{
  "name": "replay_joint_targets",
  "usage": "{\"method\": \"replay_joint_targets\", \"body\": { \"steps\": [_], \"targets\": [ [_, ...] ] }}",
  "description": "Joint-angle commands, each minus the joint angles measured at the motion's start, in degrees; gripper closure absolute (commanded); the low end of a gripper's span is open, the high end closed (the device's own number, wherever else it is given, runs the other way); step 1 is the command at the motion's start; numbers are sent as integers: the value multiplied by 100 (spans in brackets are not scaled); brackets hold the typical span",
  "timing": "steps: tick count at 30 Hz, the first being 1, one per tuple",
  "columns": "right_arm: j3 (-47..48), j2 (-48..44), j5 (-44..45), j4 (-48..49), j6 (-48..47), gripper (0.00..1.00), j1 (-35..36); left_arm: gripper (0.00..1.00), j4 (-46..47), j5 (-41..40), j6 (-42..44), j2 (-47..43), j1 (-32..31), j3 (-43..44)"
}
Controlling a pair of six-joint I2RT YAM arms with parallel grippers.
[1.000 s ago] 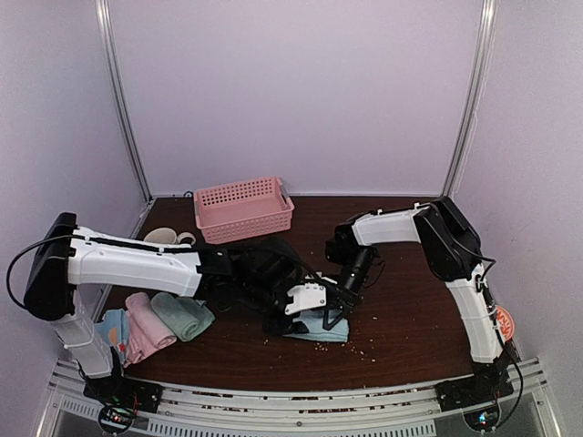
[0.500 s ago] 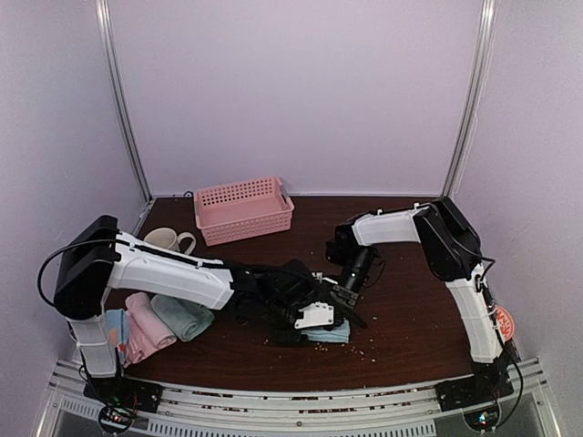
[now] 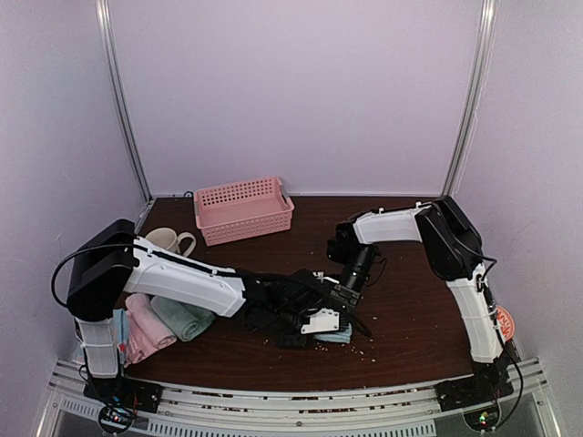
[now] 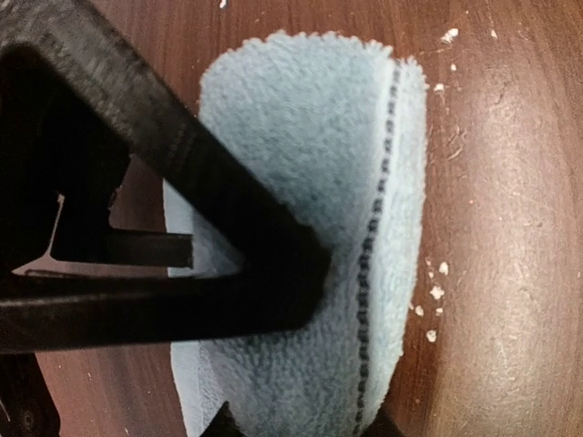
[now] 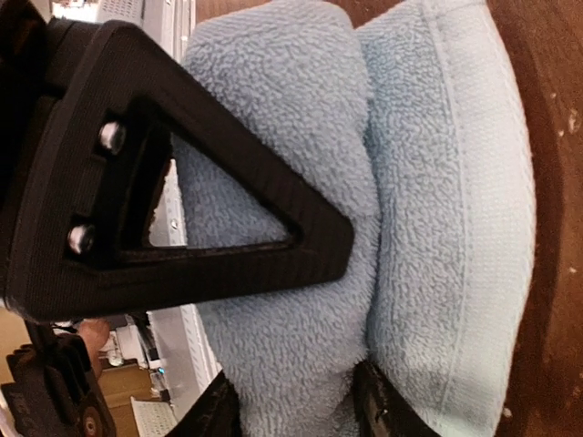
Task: Roll the towels
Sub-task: Roll the towel at the center of the board.
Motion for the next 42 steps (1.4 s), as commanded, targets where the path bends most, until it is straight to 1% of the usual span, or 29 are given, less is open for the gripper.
{"method": "replay_joint_targets", "body": {
  "steps": [1, 5, 7, 11, 14, 15, 17, 19, 21, 25, 29, 32, 35, 36, 37, 38, 39, 42],
  "targets": [
    [356, -565, 992, 177, 5, 53, -130, 76, -440, 382, -325, 173, 0, -53],
    [1044, -1144, 1220, 167, 464, 51, -479, 75, -741, 492, -769, 181, 26, -136],
    [1314, -1500, 1252, 171, 548, 49, -667, 75, -1016, 727, -980, 276, 112, -24],
    [1752, -2215, 1296, 181, 614, 49, -979, 75, -1565, 1644, -1301, 595, 478, 375],
    [1812, -2770, 1252, 312, 731, 49, -1179, 75, -1946, 2246, -1566, 952, 733, 750],
    [1795, -2948, 1140, 337, 724, 49, -1243, 75, -2035, 2449, -1648, 1049, 814, 855],
    [1770, -3225, 641, 185, 545, 47, -1393, 75, -2093, 2801, -1795, 1221, 977, 996],
    [1468, -3573, 331, 177, 217, 44, -1412, 75, -2095, 3070, -1928, 1338, 1154, 1062],
    [776, -3949, 184, 353, -154, 43, -1382, 76, -2114, 3363, -2008, 1419, 1314, 1123],
    [-236, -4479, 367, 787, -343, 43, -1186, 76, -2115, 3751, -2069, 1488, 1510, 1184],
    [-644, -4627, 607, 818, -486, 44, -636, 76, -2115, 3973, -2064, 1556, 1597, 1190],
    [-1016, -4705, 1146, 1016, -502, 45, 71, 76, -2115, 4069, -2089, 1651, 1676, 1184],
    [-1629, -4759, 1814, 1622, -277, 45, 603, 77, -2089, 4086, -2105, 1681, 1715, 1193],
    [-1880, -4743, 2125, 1993, -65, 45, 728, 76, -2087, 4084, -2112, 1687, 1719, 1195],
    [-2111, -4722, 2560, 2602, 445, 43, 840, 76, -2089, 4062, -2116, 1683, 1720, 1208],
    [-2331, -4671, 2967, 2958, 668, 42, 927, 76, -2089, 4047, -2126, 1684, 1720, 1219],
    [-2497, -4601, 3253, 3216, 749, 41, 987, 76, -2086, 4037, -2126, 1683, 1720, 1228],
    [-2782, -4297, 3733, 3676, 821, 42, 1078, 75, -2089, 4017, -2125, 1695, 1720, 1245]
  ]
}}
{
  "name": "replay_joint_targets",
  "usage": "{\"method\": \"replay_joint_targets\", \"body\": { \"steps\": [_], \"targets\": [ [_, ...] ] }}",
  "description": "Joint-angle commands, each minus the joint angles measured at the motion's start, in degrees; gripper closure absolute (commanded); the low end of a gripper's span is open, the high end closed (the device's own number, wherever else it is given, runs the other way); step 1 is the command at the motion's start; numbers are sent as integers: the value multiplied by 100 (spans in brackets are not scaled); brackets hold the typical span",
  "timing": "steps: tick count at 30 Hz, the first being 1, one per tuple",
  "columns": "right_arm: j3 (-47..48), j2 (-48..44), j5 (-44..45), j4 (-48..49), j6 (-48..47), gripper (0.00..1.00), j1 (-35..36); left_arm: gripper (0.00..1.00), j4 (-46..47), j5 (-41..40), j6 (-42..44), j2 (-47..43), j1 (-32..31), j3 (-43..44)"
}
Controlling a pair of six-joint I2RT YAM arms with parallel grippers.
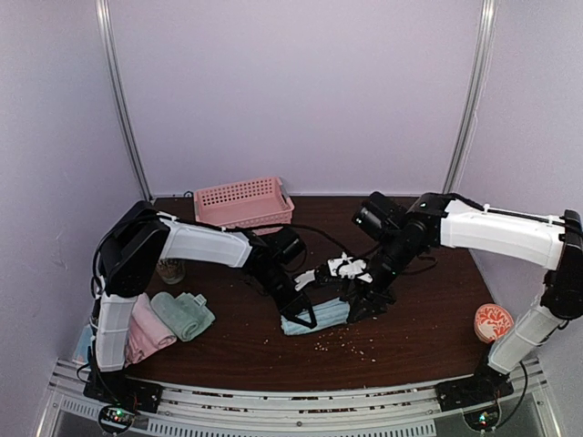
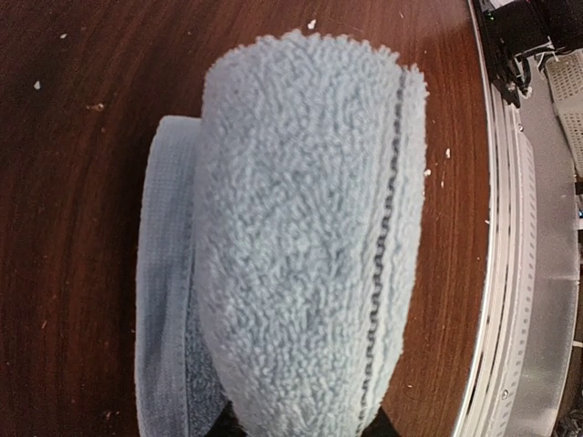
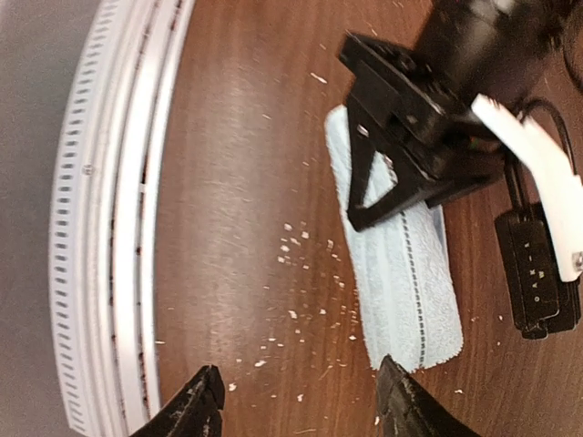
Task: Roll the towels
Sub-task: Roll the towel at the center of the board.
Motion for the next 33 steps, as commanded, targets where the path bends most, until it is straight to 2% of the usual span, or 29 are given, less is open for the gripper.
{"method": "replay_joint_targets", "body": {
  "steps": [1, 11, 19, 22, 26, 29, 33],
  "targets": [
    [-360, 342, 1384, 1358, 464, 42, 118, 75, -646, -491, -48, 521, -22, -234],
    [-910, 747, 2240, 2355, -176, 39, 709, 73, -778, -367, 6, 609, -10, -76],
    [-1283, 1240, 2706, 2905, -529, 40, 817, 72, -778, -332, 43, 637, 15, -61],
    [-1445, 1461, 2846, 3015, -624, 45, 809, 71, -778, -394, 52, 628, 34, -74],
    [-1546, 1792, 2887, 2999, -731, 56, 817, 57, -688, -613, 1, 424, 42, -161],
    [-1558, 2012, 2861, 2876, -789, 65, 815, 52, -423, -522, -111, 111, 130, -361],
    [-1525, 2181, 2720, 2712, -794, 69, 810, 47, -56, -519, -287, -340, 234, -727]
  ]
}}
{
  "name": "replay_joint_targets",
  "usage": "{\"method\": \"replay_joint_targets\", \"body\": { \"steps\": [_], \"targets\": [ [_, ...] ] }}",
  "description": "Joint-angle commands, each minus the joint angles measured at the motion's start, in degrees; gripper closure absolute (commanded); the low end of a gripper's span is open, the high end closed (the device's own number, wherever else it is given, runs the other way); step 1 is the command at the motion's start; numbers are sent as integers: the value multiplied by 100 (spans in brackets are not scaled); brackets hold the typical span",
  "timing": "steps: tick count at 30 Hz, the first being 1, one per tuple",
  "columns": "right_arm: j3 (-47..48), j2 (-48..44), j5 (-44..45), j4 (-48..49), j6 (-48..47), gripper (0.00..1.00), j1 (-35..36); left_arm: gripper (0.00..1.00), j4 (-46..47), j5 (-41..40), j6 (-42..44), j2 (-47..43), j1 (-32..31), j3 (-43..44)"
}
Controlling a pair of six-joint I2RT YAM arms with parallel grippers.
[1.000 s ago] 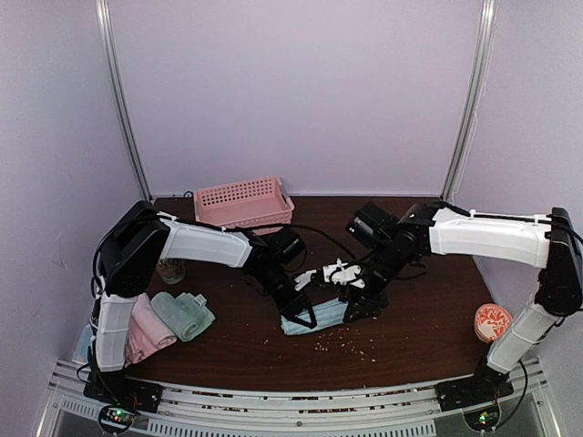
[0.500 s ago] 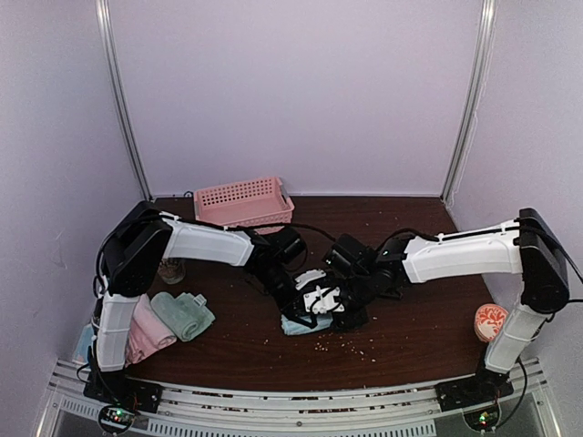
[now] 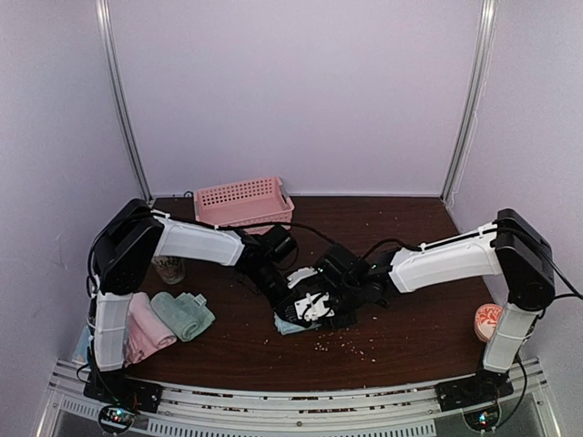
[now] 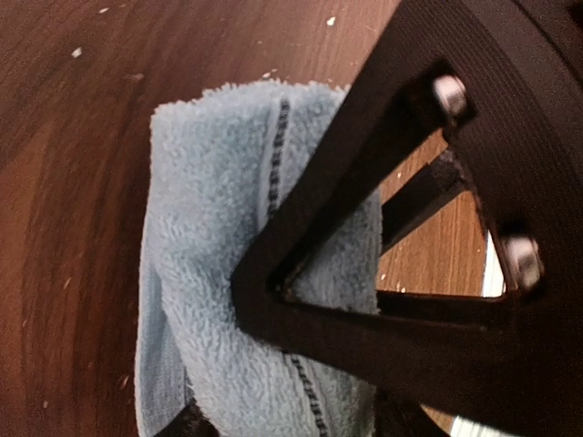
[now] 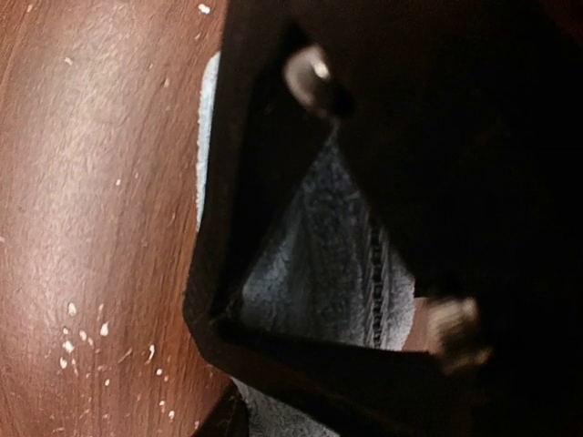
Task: Roll the towels
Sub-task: Roll the towel at the center of the board.
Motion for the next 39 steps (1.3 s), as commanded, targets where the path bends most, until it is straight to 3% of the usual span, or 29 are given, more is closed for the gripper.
{"method": "replay_joint_targets", "body": {
  "steps": [1, 4, 6, 7, 29, 39],
  "targets": [
    [-271, 771, -4, -863, 143, 70, -16, 46, -31, -711, -268, -300, 63, -568],
    [-142, 850, -230, -1114, 217, 70, -21, 42, 189, -916, -427, -627, 102, -843],
    [-61, 894, -331, -1256, 272, 71, -21, 8, 335, -1035, -512, -839, 112, -1022],
    [-43, 917, -360, -1295, 292, 71, -17, 3, 397, -1086, -548, -972, 112, -1101],
    [181, 1165, -978, -1598, 950, 71, -81, 2, 941, -2526, -674, -2056, 415, -2347],
    [965, 1656, -1921, -2575, 763, 71, -540, 2, 1636, -4717, -1765, -3936, 442, -2874]
  ]
}}
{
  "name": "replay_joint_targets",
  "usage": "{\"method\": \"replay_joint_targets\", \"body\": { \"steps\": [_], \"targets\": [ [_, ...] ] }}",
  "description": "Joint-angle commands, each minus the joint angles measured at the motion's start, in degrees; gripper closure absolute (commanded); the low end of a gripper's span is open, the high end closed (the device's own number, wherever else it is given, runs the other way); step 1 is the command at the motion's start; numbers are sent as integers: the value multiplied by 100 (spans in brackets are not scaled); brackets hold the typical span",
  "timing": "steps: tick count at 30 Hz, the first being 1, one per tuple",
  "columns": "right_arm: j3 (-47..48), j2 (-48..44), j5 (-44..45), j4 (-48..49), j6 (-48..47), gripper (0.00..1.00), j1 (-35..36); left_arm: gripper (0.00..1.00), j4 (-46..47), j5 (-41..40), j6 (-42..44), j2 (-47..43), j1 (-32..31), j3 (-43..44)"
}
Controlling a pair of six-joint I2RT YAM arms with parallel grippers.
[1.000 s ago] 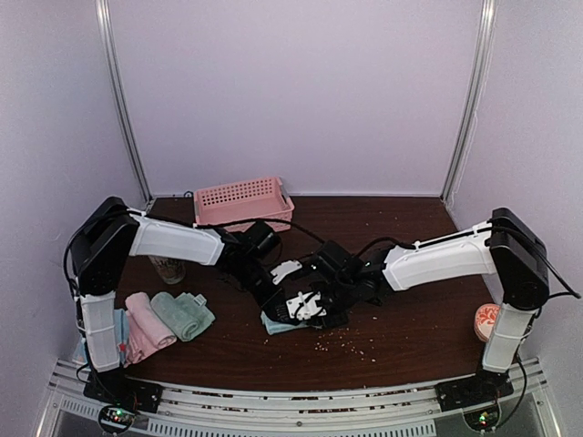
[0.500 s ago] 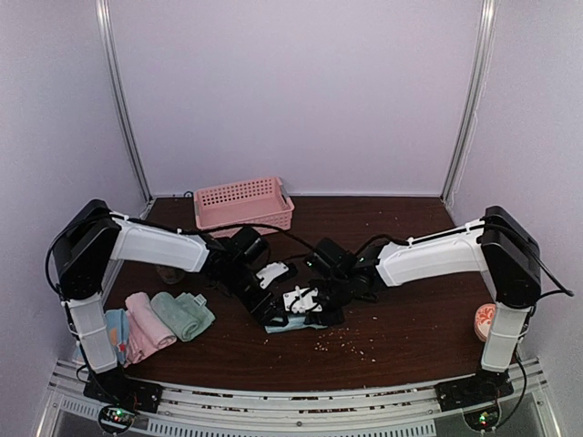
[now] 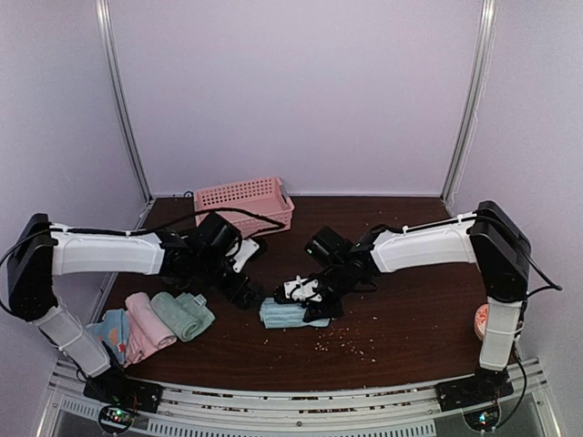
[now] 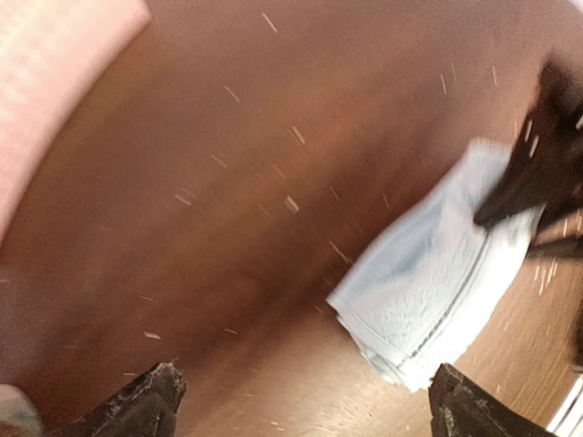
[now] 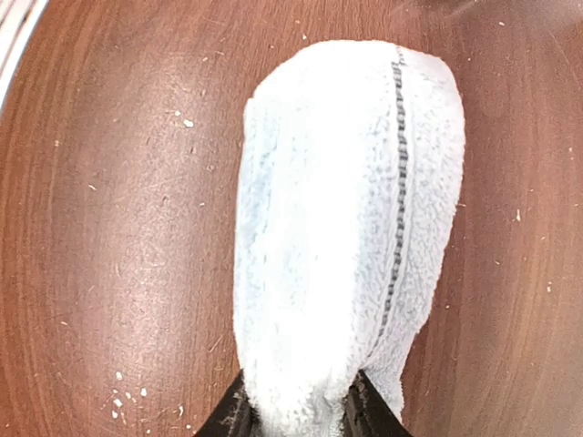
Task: Roll the towels
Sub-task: Roll the towel at the center of the board, then pick up the towel from the center of the board.
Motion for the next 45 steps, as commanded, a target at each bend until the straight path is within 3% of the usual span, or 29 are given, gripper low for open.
{"method": "replay_joint_targets", "body": {
  "steps": [1, 4, 6, 10, 13, 16, 19, 24, 33, 37, 45],
  "targets": [
    [-102, 917, -418, -1839, -17, 72, -241, 2, 781, -1336, -875, -864, 101, -210],
    [242, 1103, -686, -2156, -54, 71, -386, 2, 1714, -976, -1339, -1307, 501, -433],
    [516, 1320, -853, -2454, -66, 71, -469, 6, 2069, -814, -1164, -1494, 792, -256],
    [1067, 1779, -1203, -3060, -69, 71, -623, 33, 2202, 435, 376, -1564, 784, 229],
    [1448, 2087, -1386, -3398, -87, 71, -730, 37, 1902, 865, 1107, -1337, 361, 303],
    [1843, 2363, -1551, -3628, -82, 71, -851, 37, 1569, 284, 2340, -1145, -733, 156],
    [2117, 2558, -1811, -3789, -51, 71, -1021, 37, 1411, 237, 2841, -972, -1256, 54],
    [2685, 3024, -2107, -4405, -282, 71, -1210, 38, 1399, 160, 3227, -564, -1540, 84],
    [2911, 3330, -2363, -4643, -290, 71, -1316, 39, 863, -983, 3964, 1113, -2048, 811],
    [2941, 3399, -2503, -4715, -309, 71, -1333, 39, 1101, -1441, 4117, 1412, -2111, 761],
    [3117, 3566, -2691, -4890, -332, 71, -1367, 39, 1289, -1544, 4170, 1788, -2218, 733]
  ]
}}
